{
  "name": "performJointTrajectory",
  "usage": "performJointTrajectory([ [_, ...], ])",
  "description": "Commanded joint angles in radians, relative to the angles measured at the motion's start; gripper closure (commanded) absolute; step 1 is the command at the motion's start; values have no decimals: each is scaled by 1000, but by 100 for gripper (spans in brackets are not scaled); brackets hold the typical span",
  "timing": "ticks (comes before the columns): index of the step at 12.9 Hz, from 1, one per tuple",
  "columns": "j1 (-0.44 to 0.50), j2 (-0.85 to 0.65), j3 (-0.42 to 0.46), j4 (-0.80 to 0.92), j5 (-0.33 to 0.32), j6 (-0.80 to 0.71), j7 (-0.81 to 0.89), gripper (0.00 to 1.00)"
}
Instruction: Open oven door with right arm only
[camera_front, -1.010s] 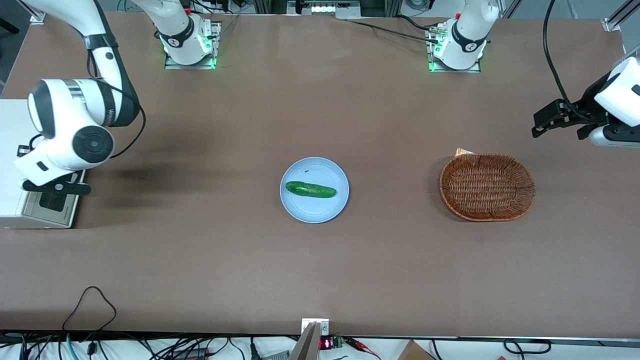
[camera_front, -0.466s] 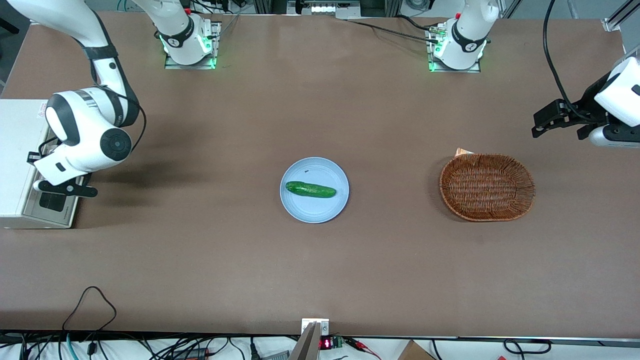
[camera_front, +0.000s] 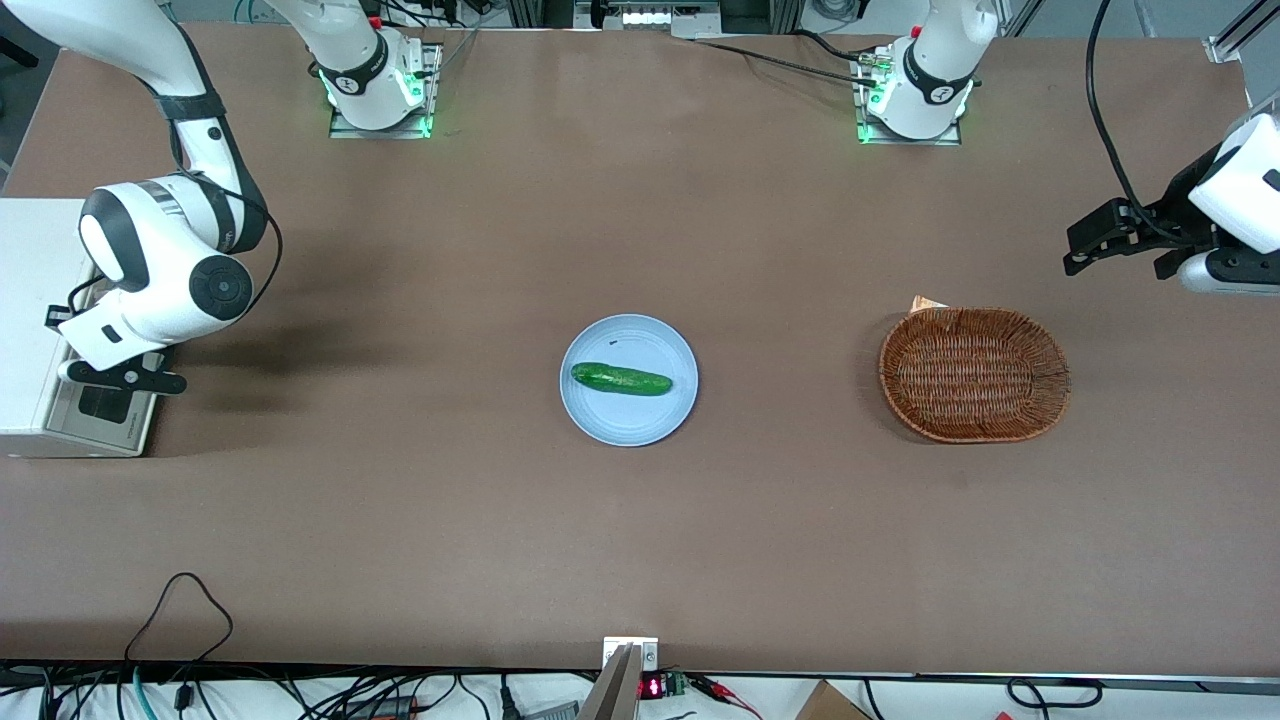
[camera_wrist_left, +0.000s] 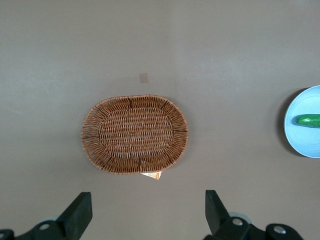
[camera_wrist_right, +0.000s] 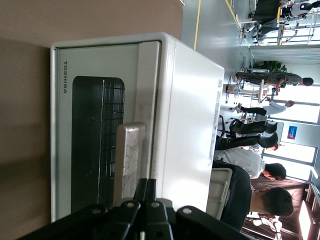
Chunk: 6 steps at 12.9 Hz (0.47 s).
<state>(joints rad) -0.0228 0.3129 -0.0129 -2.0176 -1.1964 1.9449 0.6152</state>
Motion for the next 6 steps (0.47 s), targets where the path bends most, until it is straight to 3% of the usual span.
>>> performJointTrajectory([
  [1,-9,3,7,-13,-23,9,43,100],
  [6,-9,12,7,-18,-25,11,74,100],
])
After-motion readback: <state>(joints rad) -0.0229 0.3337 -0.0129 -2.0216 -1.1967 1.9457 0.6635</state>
